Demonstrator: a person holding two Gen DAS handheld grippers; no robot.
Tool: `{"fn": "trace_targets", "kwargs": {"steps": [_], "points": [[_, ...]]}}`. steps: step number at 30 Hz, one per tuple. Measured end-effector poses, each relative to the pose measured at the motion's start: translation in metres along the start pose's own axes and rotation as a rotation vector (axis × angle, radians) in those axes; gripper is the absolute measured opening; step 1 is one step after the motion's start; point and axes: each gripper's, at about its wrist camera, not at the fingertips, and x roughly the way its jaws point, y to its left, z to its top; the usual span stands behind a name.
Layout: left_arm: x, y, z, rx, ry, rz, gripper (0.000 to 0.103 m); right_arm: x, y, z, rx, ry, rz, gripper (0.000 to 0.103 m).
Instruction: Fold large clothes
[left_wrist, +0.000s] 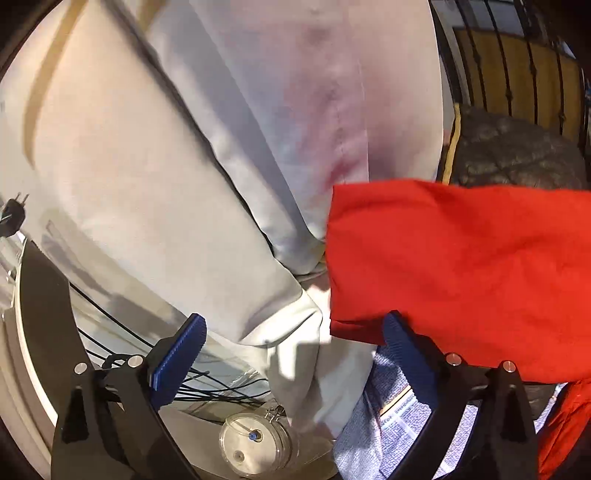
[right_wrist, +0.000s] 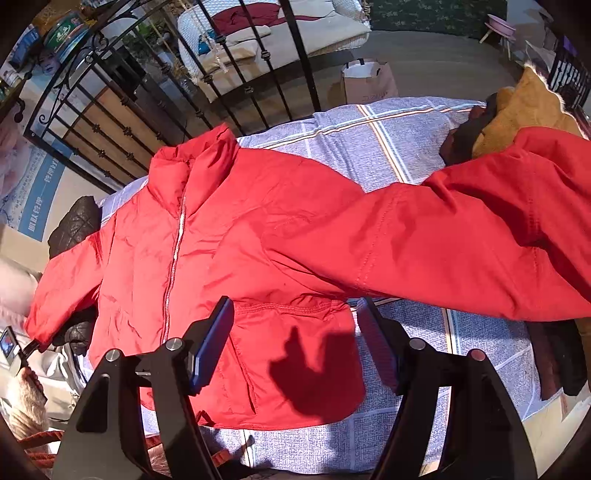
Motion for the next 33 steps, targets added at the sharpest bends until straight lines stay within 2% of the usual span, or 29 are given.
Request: {"fn": "trace_targets", "kwargs": {"steps": [3, 6, 10, 12, 15, 17, 20, 22, 24, 28, 30, 31, 32, 33], "points": [[-0.029, 0.005, -0.002, 0.009, -0.066, -0.034, 0.097, 0.004, -0.012, -0.005, 0.037, 0.021, -0.005, 0.069], [-0.067, -0.003, -0.017, 0.035, -0.121, -0.083, 0.097, 0.006, -0.016, -0.009, 0.028, 0.034, 0.0, 0.069], [-0.103, -0.033, -0.045, 0.058, -0.102, -0.29, 0.097, 0.014, -0.011, -0.021, -0.046, 0.087, 0.04, 0.07], [-0.103, -0.063, -0.069, 0.117, -0.02, -0.423, 0.097, 0.027, -0.012, -0.035, -0.067, 0.155, 0.065, 0.073], [-0.084, -0.11, -0.11, 0.142, 0.183, -0.646, 0.097, 0.057, -0.028, -0.062, -0.048, 0.237, 0.061, 0.074], [-0.076, -0.138, -0.132, 0.186, 0.264, -0.725, 0.097, 0.083, -0.044, -0.08, -0.006, 0.298, 0.054, 0.074], [-0.068, -0.172, -0.159, 0.298, 0.304, -0.749, 0.097, 0.111, -0.065, -0.096, 0.08, 0.337, 0.062, 0.074], [-0.062, -0.194, -0.172, 0.364, 0.332, -0.763, 0.097, 0.125, -0.078, -0.1, 0.174, 0.352, 0.121, 0.074], [-0.06, -0.206, -0.177, 0.375, 0.361, -0.776, 0.097, 0.138, -0.085, -0.103, 0.232, 0.37, 0.172, 0.074], [-0.059, -0.227, -0.188, 0.408, 0.353, -0.694, 0.096, 0.147, -0.072, -0.109, 0.15, 0.38, 0.178, 0.073], [-0.062, -0.228, -0.19, 0.391, 0.358, -0.713, 0.078, 0.146, -0.066, -0.113, 0.133, 0.391, 0.184, 0.05], [-0.065, -0.229, -0.191, 0.38, 0.368, -0.734, 0.062, 0.144, -0.065, -0.114, 0.133, 0.385, 0.196, 0.031], [-0.07, -0.229, -0.191, 0.381, 0.364, -0.739, 0.046, 0.14, -0.062, -0.112, 0.127, 0.377, 0.201, 0.017], [-0.077, -0.23, -0.192, 0.398, 0.347, -0.731, 0.039, 0.134, -0.057, -0.112, 0.106, 0.367, 0.201, 0.013]]}}
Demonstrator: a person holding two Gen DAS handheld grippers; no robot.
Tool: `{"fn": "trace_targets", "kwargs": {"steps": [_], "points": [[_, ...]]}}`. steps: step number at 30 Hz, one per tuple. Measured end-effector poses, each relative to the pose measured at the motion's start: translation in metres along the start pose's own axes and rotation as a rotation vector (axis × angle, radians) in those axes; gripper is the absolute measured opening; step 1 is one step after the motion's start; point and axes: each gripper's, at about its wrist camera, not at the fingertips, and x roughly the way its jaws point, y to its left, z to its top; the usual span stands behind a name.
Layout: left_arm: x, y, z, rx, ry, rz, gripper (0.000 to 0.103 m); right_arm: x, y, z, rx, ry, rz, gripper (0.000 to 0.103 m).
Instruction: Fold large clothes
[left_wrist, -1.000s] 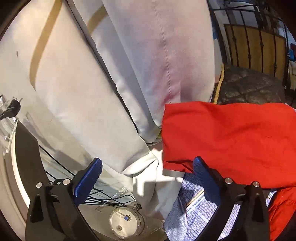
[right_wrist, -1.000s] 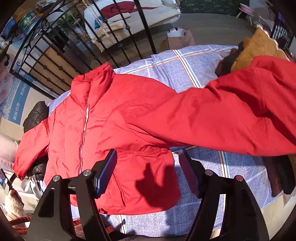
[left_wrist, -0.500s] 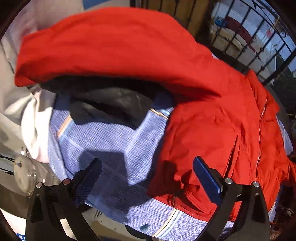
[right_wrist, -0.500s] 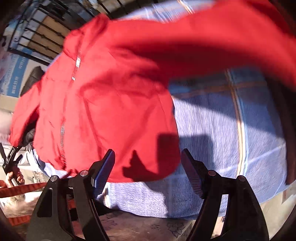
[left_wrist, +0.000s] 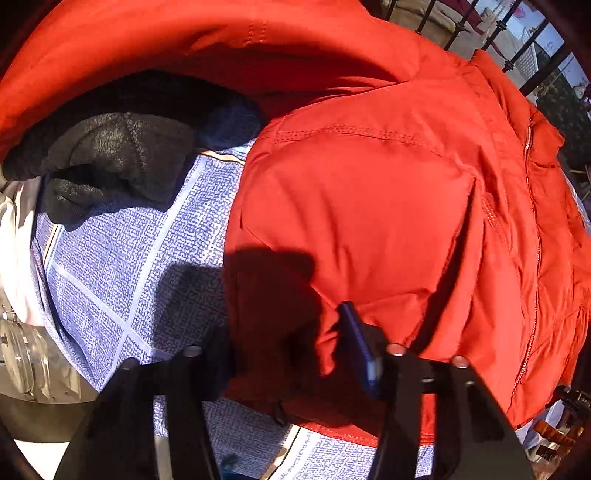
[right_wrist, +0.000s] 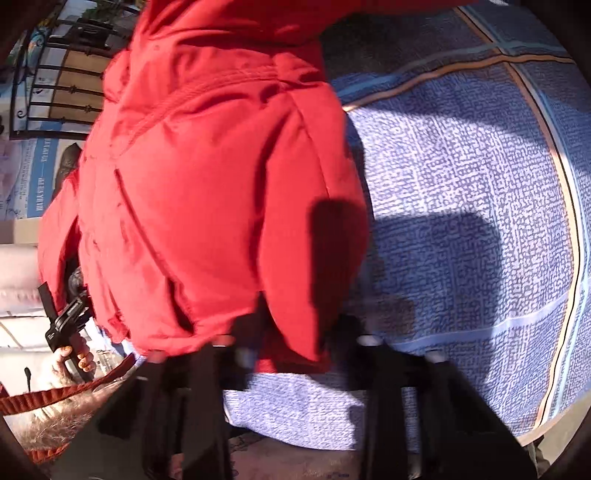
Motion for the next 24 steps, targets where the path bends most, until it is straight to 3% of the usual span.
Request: {"fn": "trace_targets", "kwargs": {"steps": [2, 4, 9, 13, 15, 21, 24], "points": [[-0.008, -0.014, -0.002, 0.067, -0.01, 0.049, 0.022, -0.011, 0.01, -0.006, -0.039, 0.003, -0.004, 0.009], [-0.02, -0.022, -0.005, 0.133, -0.023, 0.066, 0.017, -0.024, 0.013, -0.014, -0.056, 0.008, 0.018, 0.008], [-0.047, -0.003, -0.017, 0.072, 0.026, -0.036, 0.013, -0.068, 0.008, -0.034, -0.068, 0.008, 0.042, 0.008], [-0.043, -0.011, -0.036, 0.132, 0.064, 0.014, 0.013, -0.078, -0.009, -0.039, -0.029, 0.029, 0.017, 0.008], [-0.035, -0.018, -0.044, 0.16, 0.073, 0.055, 0.016, -0.069, -0.019, -0.039, -0.015, 0.053, -0.012, 0.008], [-0.017, -0.035, -0.054, 0.261, 0.038, 0.186, 0.039, -0.032, -0.01, -0.03, 0.001, 0.097, -0.087, 0.009], [-0.023, -0.032, -0.054, 0.28, 0.019, 0.254, 0.065, -0.026, -0.012, -0.028, 0.022, 0.113, -0.116, 0.022]]}}
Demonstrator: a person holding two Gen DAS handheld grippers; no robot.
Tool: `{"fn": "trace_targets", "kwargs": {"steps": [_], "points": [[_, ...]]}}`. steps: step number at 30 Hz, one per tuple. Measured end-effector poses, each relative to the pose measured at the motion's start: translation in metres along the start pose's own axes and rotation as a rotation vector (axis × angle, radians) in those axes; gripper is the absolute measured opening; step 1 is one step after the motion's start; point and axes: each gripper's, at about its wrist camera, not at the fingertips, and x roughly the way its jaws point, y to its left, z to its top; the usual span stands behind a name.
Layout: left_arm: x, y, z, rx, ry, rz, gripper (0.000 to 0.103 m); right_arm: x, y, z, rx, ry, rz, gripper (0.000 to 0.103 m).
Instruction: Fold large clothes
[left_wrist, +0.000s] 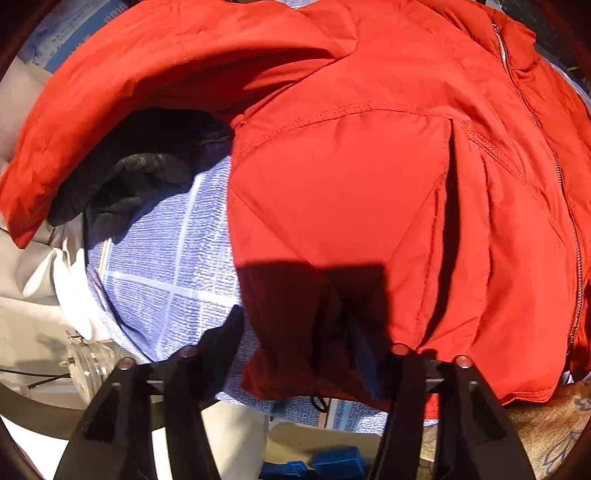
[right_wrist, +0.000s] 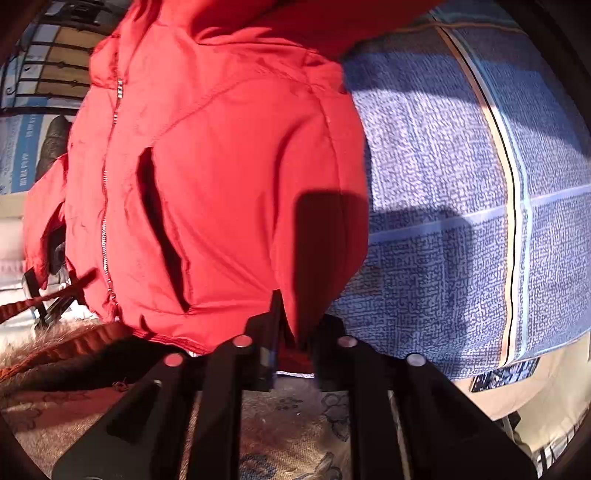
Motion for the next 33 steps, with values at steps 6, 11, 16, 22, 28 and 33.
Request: {"fn": "trace_targets", "kwargs": {"steps": [6, 11, 16, 22, 28, 33], "points": [[-0.024, 0.049, 0.002, -0.135, -0.036, 0.0, 0.085, -0.025, -0.012, -0.003, 0.001, -0.04, -0.068, 0.055], [-0.059, 0.052, 0.015, -0.176, -0.148, 0.046, 0.085, -0.065, -0.022, 0.008, 0.054, -0.184, -0.103, 0.055], [-0.093, 0.011, 0.044, -0.132, -0.232, -0.02, 0.085, -0.108, -0.034, 0.025, 0.107, -0.35, -0.12, 0.055], [-0.109, -0.062, 0.061, -0.046, -0.258, -0.147, 0.085, -0.188, -0.049, 0.022, 0.136, -0.647, -0.225, 0.055], [-0.117, -0.109, 0.053, 0.106, -0.282, -0.169, 0.085, -0.273, -0.087, 0.002, 0.199, -0.869, -0.339, 0.055], [-0.118, -0.109, 0.056, 0.104, -0.276, -0.168, 0.085, -0.295, -0.106, -0.001, 0.001, -0.841, -0.53, 0.055]]}}
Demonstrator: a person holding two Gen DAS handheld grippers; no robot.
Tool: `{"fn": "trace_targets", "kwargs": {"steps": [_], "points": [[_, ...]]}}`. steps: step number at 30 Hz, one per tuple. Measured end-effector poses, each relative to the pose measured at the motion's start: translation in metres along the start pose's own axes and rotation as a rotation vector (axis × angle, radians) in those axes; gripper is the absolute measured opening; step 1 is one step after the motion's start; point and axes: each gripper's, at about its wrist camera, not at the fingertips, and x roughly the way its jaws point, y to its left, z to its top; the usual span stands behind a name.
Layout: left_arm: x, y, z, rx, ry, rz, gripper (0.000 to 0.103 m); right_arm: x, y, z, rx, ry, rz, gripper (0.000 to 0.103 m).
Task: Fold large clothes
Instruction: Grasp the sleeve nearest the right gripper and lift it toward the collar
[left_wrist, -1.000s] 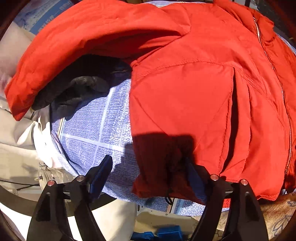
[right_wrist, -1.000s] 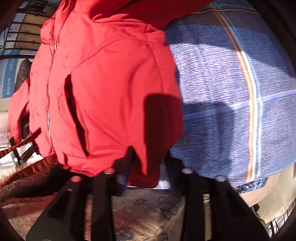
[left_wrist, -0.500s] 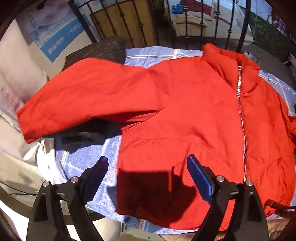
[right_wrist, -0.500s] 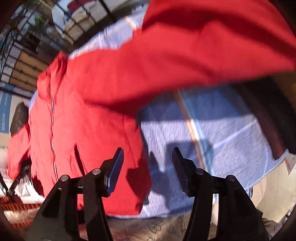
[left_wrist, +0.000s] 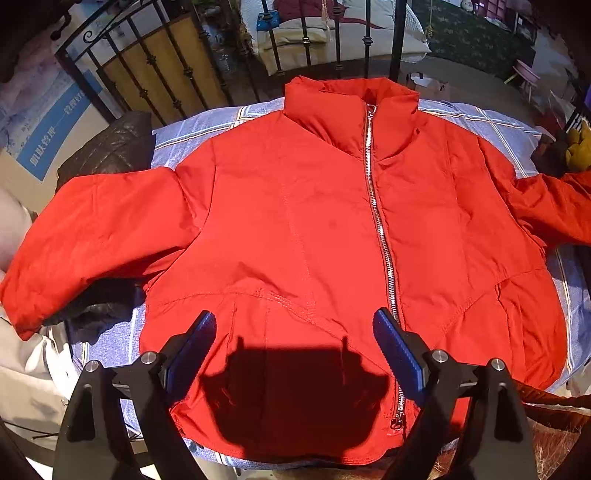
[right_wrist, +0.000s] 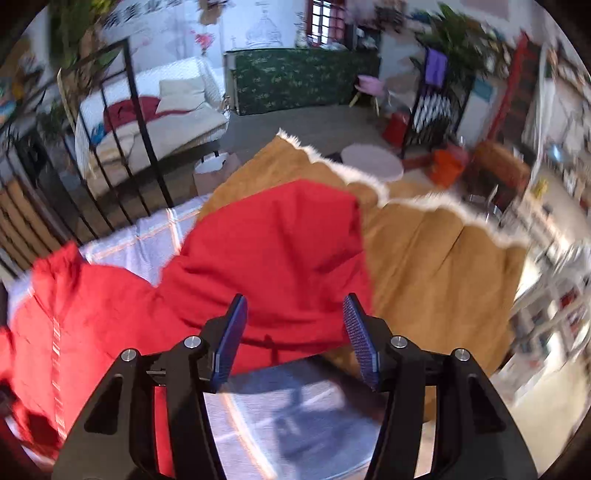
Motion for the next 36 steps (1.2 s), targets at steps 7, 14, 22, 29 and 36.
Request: {"fn": "trace_targets", "kwargs": {"steps": [7, 14, 22, 29, 36], "points": [[0.0, 0.01, -0.001, -0.033, 0.009, 0.02, 0.085, 0.025, 0.015, -0.042, -0.77, 0.112, -0.047, 0.055], [-0.005, 0.003, 0.0, -0.019, 0.0, 0.023, 0.085, 0.057, 0.004, -0.033, -0.835, 0.117, -0.063, 0.053], [-0.004, 0.011, -0.006, -0.064, 0.014, 0.039, 0.085, 0.014, 0.013, 0.022, -0.397, 0.103, 0.275, 0.011], [-0.001, 0.017, -0.001, -0.09, 0.024, 0.028, 0.085, -0.053, 0.026, 0.068, -0.147, 0.097, 0.665, 0.005], [0.003, 0.016, 0.0, -0.092, 0.021, 0.007, 0.085, -0.028, -0.026, 0.056, 0.132, 0.178, 0.559, 0.003]]}}
